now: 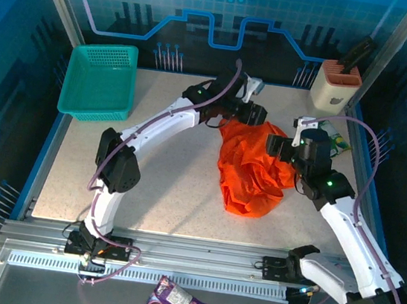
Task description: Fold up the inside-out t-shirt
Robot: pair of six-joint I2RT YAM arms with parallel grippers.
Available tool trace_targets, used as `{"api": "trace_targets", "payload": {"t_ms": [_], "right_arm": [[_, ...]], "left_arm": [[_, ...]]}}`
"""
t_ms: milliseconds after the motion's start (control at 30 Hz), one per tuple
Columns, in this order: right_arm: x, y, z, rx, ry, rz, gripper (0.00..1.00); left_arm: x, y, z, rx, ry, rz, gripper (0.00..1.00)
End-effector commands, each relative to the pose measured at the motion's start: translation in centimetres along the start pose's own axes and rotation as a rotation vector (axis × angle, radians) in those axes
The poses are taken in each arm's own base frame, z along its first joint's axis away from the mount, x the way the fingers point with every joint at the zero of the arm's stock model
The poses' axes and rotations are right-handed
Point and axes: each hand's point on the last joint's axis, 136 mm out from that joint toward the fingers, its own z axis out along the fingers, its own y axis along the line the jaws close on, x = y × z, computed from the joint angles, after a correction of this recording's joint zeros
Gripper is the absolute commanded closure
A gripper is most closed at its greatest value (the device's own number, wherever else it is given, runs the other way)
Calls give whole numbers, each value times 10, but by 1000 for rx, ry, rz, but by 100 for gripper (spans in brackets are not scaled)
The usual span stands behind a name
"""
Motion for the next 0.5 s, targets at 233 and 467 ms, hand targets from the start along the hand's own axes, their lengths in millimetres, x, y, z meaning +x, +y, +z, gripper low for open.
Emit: {"api": "trace_targets", "payload": {"t_ms": [233,467], "right_arm": [[116,-11,44,-28,420,197,20],[145,25,69,-178,514,256,34]], "left_arm": [[44,65,-35,-207,18,-98,51],[77,120,-2,-269,102,-183,50]]}}
